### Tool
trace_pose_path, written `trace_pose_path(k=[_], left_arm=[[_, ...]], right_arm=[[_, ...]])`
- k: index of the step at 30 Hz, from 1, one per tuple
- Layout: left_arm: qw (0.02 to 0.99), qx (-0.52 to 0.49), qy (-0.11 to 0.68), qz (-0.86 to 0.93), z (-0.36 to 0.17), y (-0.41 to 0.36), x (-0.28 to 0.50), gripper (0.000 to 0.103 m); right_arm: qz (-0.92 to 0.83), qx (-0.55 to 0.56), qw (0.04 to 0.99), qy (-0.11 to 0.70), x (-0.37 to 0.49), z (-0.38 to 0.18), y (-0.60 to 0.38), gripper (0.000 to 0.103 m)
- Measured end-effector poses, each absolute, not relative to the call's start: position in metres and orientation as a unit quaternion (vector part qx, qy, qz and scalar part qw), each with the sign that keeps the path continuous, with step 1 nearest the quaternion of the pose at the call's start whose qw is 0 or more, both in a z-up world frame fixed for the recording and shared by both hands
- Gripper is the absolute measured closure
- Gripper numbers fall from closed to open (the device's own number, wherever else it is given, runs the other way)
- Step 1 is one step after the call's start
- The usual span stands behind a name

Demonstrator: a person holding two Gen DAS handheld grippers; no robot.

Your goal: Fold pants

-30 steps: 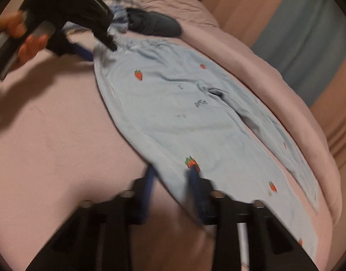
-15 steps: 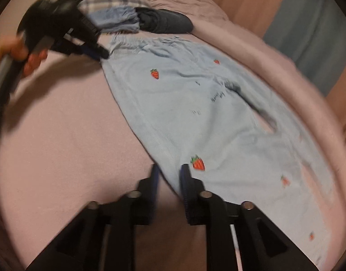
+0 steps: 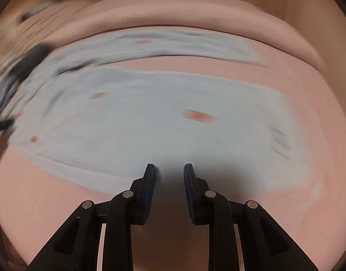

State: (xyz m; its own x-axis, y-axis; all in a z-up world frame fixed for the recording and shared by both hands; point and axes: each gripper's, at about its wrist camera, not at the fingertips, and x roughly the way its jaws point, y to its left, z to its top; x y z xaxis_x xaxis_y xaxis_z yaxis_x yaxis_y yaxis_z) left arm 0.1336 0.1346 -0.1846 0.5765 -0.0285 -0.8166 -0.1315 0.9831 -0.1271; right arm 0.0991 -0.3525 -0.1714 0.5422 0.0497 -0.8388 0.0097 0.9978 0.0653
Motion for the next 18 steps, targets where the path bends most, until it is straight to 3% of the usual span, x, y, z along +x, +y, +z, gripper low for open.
trace_pose_path(k=[1, 3, 4, 5, 9, 10, 11, 12, 13, 18], left_arm=[[0.883, -0.076, 0.462, 0.025, -0.183, 0.133, 0.131, 0.028], [0.884, -0.079, 0.46, 0.018, -0.178, 0.135, 0.125, 0.024], [0.886, -0.091, 0.455, 0.012, -0.173, 0.135, 0.123, 0.021], [0.889, -0.114, 0.443, 0.0, -0.167, 0.136, 0.122, 0.018], [0.892, -0.136, 0.431, -0.009, -0.163, 0.124, 0.138, 0.009], [0.887, -0.134, 0.442, -0.006, -0.168, 0.122, 0.146, 0.009], [0.875, -0.132, 0.466, 0.003, -0.18, 0.123, 0.153, 0.013], [0.868, -0.129, 0.479, 0.008, -0.186, 0.122, 0.154, 0.017], [0.868, -0.12, 0.481, 0.011, -0.188, 0.119, 0.153, 0.021], [0.878, -0.076, 0.473, 0.005, -0.19, 0.11, 0.147, 0.02]], right_arm=[[0.002, 0.074, 0.875, 0.479, 0.093, -0.17, -0.372, 0.078], [-0.014, 0.187, 0.869, 0.458, 0.077, -0.169, -0.416, 0.063], [-0.025, 0.235, 0.866, 0.441, 0.071, -0.172, -0.434, 0.045], [-0.042, 0.272, 0.861, 0.428, 0.066, -0.176, -0.446, 0.036], [-0.065, 0.406, 0.832, 0.373, 0.08, -0.201, -0.477, 0.036], [-0.067, 0.412, 0.832, 0.365, 0.086, -0.202, -0.48, 0.041], [-0.073, 0.411, 0.836, 0.358, 0.097, -0.201, -0.481, 0.072], [-0.076, 0.397, 0.839, 0.363, 0.105, -0.201, -0.478, 0.095], [-0.091, 0.374, 0.842, 0.379, 0.112, -0.198, -0.474, 0.099], [-0.159, 0.295, 0.86, 0.384, 0.08, -0.185, -0.477, 0.102]])
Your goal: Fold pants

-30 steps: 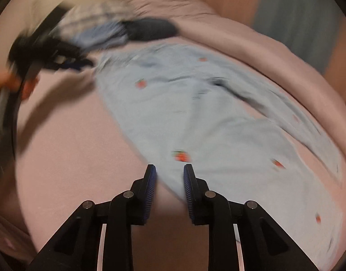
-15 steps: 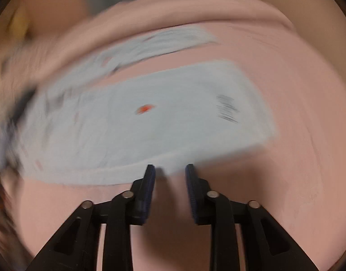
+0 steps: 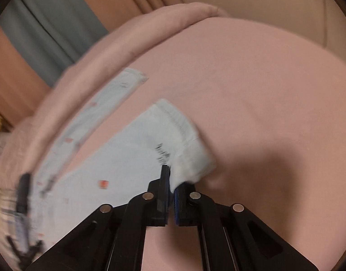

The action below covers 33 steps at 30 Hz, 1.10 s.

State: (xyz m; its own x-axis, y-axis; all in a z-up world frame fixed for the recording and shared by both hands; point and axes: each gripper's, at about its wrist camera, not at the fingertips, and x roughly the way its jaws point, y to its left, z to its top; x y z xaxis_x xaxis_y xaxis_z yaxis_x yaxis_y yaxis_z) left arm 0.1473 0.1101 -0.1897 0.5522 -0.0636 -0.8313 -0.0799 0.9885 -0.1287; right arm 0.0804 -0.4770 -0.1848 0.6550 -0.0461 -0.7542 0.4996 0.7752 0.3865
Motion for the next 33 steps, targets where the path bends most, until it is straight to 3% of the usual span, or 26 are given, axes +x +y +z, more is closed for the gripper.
trace_pose_path(k=[4, 6, 7, 8, 11, 14, 18, 20, 22, 24, 27, 33], left_arm=[[0.872, -0.064, 0.485, 0.009, -0.188, 0.107, 0.151, 0.017], [0.874, -0.063, 0.482, 0.006, -0.18, 0.108, 0.146, 0.017], [0.876, -0.067, 0.477, 0.001, -0.175, 0.112, 0.142, 0.017], [0.882, -0.073, 0.466, -0.006, -0.169, 0.114, 0.138, 0.017], [0.893, -0.07, 0.444, 0.002, -0.159, 0.124, 0.135, 0.013], [0.874, -0.058, 0.482, 0.017, -0.185, 0.13, 0.151, 0.013], [0.876, -0.031, 0.482, 0.001, -0.198, 0.126, 0.148, 0.009], [0.871, -0.028, 0.491, -0.016, -0.191, 0.127, 0.148, 0.009], [0.866, -0.04, 0.497, -0.035, -0.182, 0.133, 0.15, 0.009], [0.87, -0.051, 0.488, -0.047, -0.168, 0.144, 0.159, 0.009], [0.883, -0.045, 0.466, -0.042, -0.15, 0.16, 0.19, 0.009], [0.874, -0.018, 0.484, -0.044, -0.146, 0.185, 0.304, 0.01]], right_arm=[[-0.156, 0.328, 0.846, 0.39, 0.072, -0.205, -0.496, 0.1], [-0.186, 0.31, 0.844, 0.396, 0.071, -0.19, -0.496, 0.084], [-0.214, 0.282, 0.85, 0.39, 0.067, -0.178, -0.493, 0.067], [-0.247, 0.239, 0.86, 0.378, 0.066, -0.163, -0.486, 0.063], [-0.206, 0.157, 0.899, 0.352, 0.073, -0.135, -0.449, 0.063], [-0.062, 0.138, 0.914, 0.376, 0.1, -0.139, -0.398, 0.063], [0.046, 0.068, 0.861, 0.502, 0.136, -0.206, -0.329, 0.058], [0.04, -0.035, 0.877, 0.478, 0.134, -0.201, -0.303, 0.05], [0.051, -0.072, 0.865, 0.493, 0.153, -0.189, -0.292, 0.05], [0.103, -0.067, 0.867, 0.482, 0.156, -0.171, -0.292, 0.049], [0.172, -0.058, 0.883, 0.432, 0.197, -0.142, -0.278, 0.04], [0.228, -0.107, 0.882, 0.398, 0.294, -0.133, -0.219, 0.039]])
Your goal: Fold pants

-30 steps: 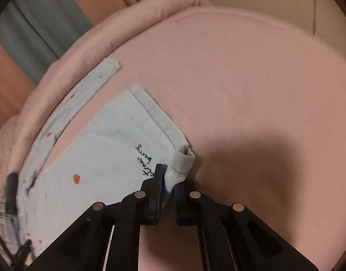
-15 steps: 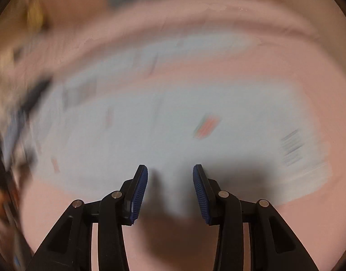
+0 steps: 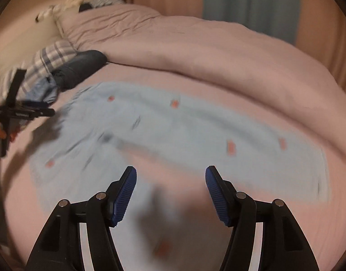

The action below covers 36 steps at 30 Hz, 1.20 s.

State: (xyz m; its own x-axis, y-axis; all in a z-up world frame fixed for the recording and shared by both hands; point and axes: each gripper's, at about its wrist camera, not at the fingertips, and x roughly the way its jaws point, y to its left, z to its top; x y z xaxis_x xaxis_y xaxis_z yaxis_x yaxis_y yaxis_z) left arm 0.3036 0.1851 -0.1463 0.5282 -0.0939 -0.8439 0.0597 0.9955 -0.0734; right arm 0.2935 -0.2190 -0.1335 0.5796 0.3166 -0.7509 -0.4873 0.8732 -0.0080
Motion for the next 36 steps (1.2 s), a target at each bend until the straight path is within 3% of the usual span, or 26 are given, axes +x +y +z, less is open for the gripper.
trace_pose_path(k=[9, 12, 15, 16, 17, 18, 19, 25, 30, 31, 33, 34, 35, 36], left_arm=[[0.848, -0.049, 0.52, -0.093, -0.16, 0.214, 0.395, 0.011], [0.835, -0.045, 0.537, -0.11, -0.173, 0.212, 0.402, 0.016], [0.83, -0.04, 0.542, -0.122, -0.182, 0.209, 0.406, 0.027], [0.83, -0.034, 0.543, -0.122, -0.183, 0.208, 0.408, 0.032], [0.837, -0.013, 0.535, -0.117, -0.181, 0.205, 0.405, 0.052], [0.838, -0.008, 0.532, -0.121, -0.18, 0.205, 0.403, 0.057], [0.839, -0.009, 0.529, -0.128, -0.177, 0.205, 0.4, 0.06], [0.847, 0.024, 0.519, -0.111, -0.175, 0.194, 0.397, 0.06], [0.842, -0.005, 0.531, -0.092, -0.174, 0.201, 0.401, 0.042], [0.847, 0.008, 0.525, -0.083, -0.168, 0.202, 0.395, 0.034], [0.856, 0.024, 0.508, -0.087, -0.16, 0.204, 0.386, 0.026], [0.858, 0.016, 0.504, -0.096, -0.157, 0.206, 0.385, 0.024], [0.858, 0.006, 0.503, -0.103, -0.157, 0.206, 0.386, 0.022], [0.857, -0.006, 0.504, -0.108, -0.158, 0.205, 0.389, 0.022]], right_arm=[[0.261, -0.111, 0.851, 0.442, 0.407, -0.15, -0.192, 0.039], [0.288, -0.121, 0.833, 0.457, 0.41, -0.16, -0.186, 0.039], [0.294, -0.147, 0.818, 0.472, 0.425, -0.173, -0.172, 0.039], [0.287, -0.165, 0.814, 0.477, 0.427, -0.178, -0.167, 0.05], [0.281, -0.185, 0.81, 0.479, 0.425, -0.183, -0.164, 0.075], [0.279, -0.208, 0.814, 0.466, 0.421, -0.182, -0.158, 0.094], [0.286, -0.217, 0.816, 0.452, 0.415, -0.178, -0.154, 0.101], [0.243, -0.229, 0.843, 0.421, 0.419, -0.157, -0.159, 0.102], [0.216, -0.258, 0.828, 0.449, 0.423, -0.172, -0.152, 0.102], [0.234, -0.238, 0.827, 0.452, 0.423, -0.164, -0.157, 0.098], [0.268, -0.214, 0.826, 0.448, 0.42, -0.148, -0.162, 0.073], [0.276, -0.21, 0.827, 0.443, 0.419, -0.143, -0.166, 0.05], [0.283, -0.206, 0.827, 0.44, 0.418, -0.14, -0.169, 0.032], [0.287, -0.205, 0.826, 0.441, 0.419, -0.14, -0.172, 0.03]])
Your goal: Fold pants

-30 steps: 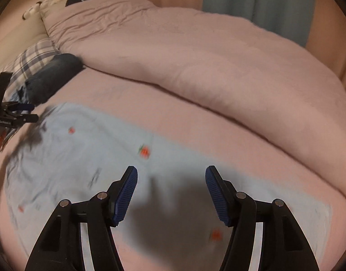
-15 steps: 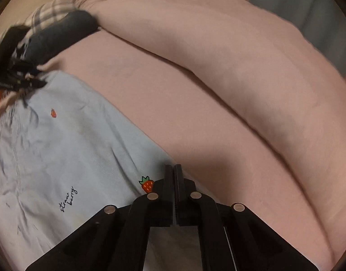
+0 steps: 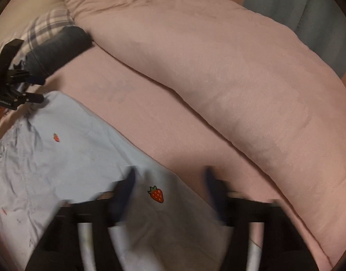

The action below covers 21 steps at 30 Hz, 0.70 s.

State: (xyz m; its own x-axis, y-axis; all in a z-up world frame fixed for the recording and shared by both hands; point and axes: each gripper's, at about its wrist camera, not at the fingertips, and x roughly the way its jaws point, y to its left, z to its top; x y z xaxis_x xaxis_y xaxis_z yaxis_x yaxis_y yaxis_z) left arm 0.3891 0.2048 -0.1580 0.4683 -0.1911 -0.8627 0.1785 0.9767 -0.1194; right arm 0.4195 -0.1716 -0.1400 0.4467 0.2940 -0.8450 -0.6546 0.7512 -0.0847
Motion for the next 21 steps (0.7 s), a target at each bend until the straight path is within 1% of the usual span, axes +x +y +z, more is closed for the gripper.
trace_pose_path(k=[2, 4, 5, 6, 7, 8, 9, 11, 14, 17, 19, 21], left_arm=[[0.85, -0.008, 0.515, -0.113, -0.164, 0.207, 0.399, 0.024], [0.828, 0.033, 0.55, -0.105, -0.182, 0.196, 0.409, 0.028], [0.829, 0.048, 0.547, -0.106, -0.182, 0.191, 0.407, 0.035], [0.83, 0.047, 0.543, -0.122, -0.178, 0.188, 0.403, 0.049], [0.829, 0.037, 0.541, -0.136, -0.174, 0.187, 0.399, 0.06], [0.834, 0.046, 0.535, -0.132, -0.169, 0.185, 0.393, 0.063], [0.836, 0.062, 0.529, -0.132, -0.165, 0.181, 0.386, 0.065], [0.841, 0.094, 0.52, -0.118, -0.158, 0.169, 0.373, 0.07], [0.858, 0.121, 0.489, -0.1, -0.133, 0.157, 0.348, 0.074], [0.883, 0.139, 0.438, -0.092, -0.097, 0.148, 0.307, 0.078], [0.9, 0.153, 0.399, -0.085, -0.076, 0.138, 0.269, 0.079], [0.909, 0.166, 0.375, -0.076, -0.066, 0.134, 0.235, 0.081]], right_arm=[[0.287, -0.197, 0.818, 0.459, 0.428, -0.15, -0.175, 0.03], [0.275, -0.2, 0.8, 0.495, 0.436, -0.17, -0.175, 0.03], [0.271, -0.207, 0.79, 0.51, 0.439, -0.181, -0.176, 0.03], [0.276, -0.207, 0.795, 0.499, 0.436, -0.18, -0.178, 0.035], [0.287, -0.203, 0.795, 0.495, 0.432, -0.176, -0.18, 0.059], [0.288, -0.208, 0.797, 0.489, 0.427, -0.173, -0.182, 0.09], [0.285, -0.221, 0.798, 0.483, 0.42, -0.169, -0.182, 0.097], [0.277, -0.253, 0.805, 0.46, 0.399, -0.16, -0.179, 0.099], [0.264, -0.268, 0.82, 0.431, 0.371, -0.133, -0.181, 0.099], [0.245, -0.287, 0.842, 0.386, 0.328, -0.09, -0.187, 0.099], [0.238, -0.303, 0.854, 0.35, 0.297, -0.059, -0.19, 0.099], [0.242, -0.312, 0.861, 0.321, 0.255, -0.037, -0.197, 0.099]])
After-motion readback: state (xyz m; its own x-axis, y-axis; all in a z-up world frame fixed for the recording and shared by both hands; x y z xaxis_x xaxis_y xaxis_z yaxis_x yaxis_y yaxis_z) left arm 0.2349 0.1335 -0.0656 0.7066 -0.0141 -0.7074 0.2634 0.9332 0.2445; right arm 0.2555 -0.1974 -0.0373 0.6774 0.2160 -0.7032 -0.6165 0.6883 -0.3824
